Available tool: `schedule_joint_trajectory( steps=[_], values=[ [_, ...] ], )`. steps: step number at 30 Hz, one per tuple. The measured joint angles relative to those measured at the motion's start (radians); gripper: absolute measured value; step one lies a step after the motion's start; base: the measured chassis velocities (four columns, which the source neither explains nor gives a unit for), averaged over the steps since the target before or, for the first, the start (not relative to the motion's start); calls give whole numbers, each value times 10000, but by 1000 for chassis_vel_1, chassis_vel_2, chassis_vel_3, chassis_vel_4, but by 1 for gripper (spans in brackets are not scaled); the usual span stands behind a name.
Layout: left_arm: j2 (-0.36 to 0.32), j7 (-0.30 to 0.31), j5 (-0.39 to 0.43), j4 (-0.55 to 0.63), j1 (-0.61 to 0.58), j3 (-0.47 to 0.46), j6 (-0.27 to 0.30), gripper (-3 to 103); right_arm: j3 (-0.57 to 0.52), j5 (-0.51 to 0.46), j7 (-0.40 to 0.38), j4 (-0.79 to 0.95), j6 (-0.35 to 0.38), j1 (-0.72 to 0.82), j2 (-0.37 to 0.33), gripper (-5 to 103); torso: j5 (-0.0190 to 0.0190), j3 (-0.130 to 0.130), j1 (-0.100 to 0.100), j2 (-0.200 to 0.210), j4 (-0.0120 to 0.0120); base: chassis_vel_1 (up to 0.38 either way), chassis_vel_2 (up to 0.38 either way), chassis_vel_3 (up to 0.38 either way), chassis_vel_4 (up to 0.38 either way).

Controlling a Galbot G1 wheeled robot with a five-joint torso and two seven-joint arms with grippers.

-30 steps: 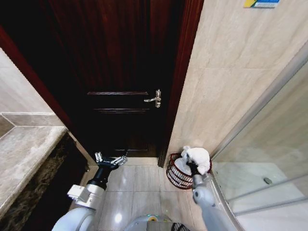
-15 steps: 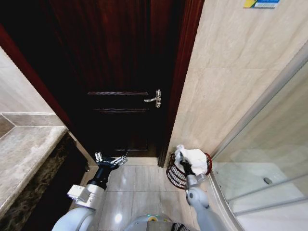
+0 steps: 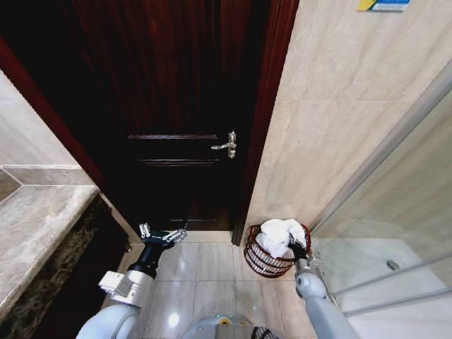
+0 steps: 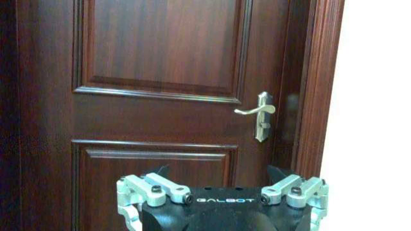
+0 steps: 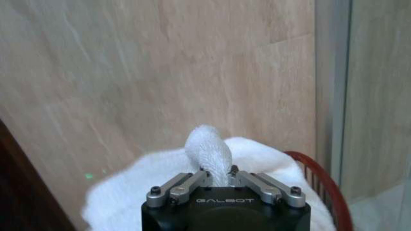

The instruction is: Discard the used towel into the hamper.

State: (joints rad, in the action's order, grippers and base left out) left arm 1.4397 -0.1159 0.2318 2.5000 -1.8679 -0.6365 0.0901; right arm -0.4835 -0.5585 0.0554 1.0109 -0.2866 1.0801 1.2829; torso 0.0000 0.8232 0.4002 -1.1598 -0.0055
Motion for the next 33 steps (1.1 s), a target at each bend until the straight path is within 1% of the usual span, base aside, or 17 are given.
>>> schedule_joint_trajectory(
  steps=[3,4,6,10,13,14,15,18,19,21,22,23,28,30,33],
  values=[
    [0,0,0,0,0,0,0,99,68,389,420,-1159,-134,-559,-104,7,-2,0,0,0,-2,0,0,0,0],
    [0,0,0,0,0,0,0,99,68,389,420,-1159,-134,-559,-104,7,-2,0,0,0,-2,0,0,0,0],
    [0,0,0,0,0,0,0,99,151,460,632,-1856,-99,-948,-115,7,2,1,0,0,-3,0,0,0,0],
    [0,0,0,0,-1,0,0,99,281,522,862,-2405,-19,-1351,-108,7,-4,0,0,0,-3,0,0,0,0],
    [0,0,0,0,0,0,0,99,357,541,1011,-2861,85,-1649,-66,7,1,0,0,0,-3,0,0,0,0],
    [0,1,0,-1,0,0,0,99,375,560,1135,-3320,149,-1919,-29,7,-1,0,0,0,-3,0,0,0,0],
    [0,1,0,-1,0,0,0,99,375,560,1135,-3320,149,-1919,-29,7,-1,0,0,0,-3,0,0,0,0],
    [0,0,0,0,0,0,0,99,406,848,1414,-4068,432,-2410,35,7,-1,0,0,0,-3,0,0,0,0],
    [0,0,0,0,0,0,0,99,406,848,1414,-4068,432,-2410,35,7,-1,0,0,0,-3,0,0,0,0],
    [0,0,0,0,0,0,0,99,380,1045,1536,-4214,655,-2549,40,7,-1,0,0,0,-2,0,0,0,0],
    [0,0,0,0,-1,0,0,99,307,1332,1964,-4452,967,-2713,-15,7,-1,0,0,0,-2,0,0,0,0],
    [0,0,0,0,0,0,0,99,252,1511,2174,-4724,1045,-2849,-50,7,-2,0,0,0,-2,0,0,0,0],
    [0,0,0,0,0,0,0,99,18,1874,2493,-5535,1314,-3278,-73,7,-1,0,0,0,-2,0,0,0,0],
    [0,0,0,0,0,0,-1,99,-162,2163,2659,-5971,1605,-3502,-40,7,-2,0,0,0,-3,0,0,0,0],
    [0,0,0,0,0,0,0,99,-204,2431,2688,-6115,1743,-3599,24,7,0,0,0,0,-3,0,0,0,0]
  ],
)
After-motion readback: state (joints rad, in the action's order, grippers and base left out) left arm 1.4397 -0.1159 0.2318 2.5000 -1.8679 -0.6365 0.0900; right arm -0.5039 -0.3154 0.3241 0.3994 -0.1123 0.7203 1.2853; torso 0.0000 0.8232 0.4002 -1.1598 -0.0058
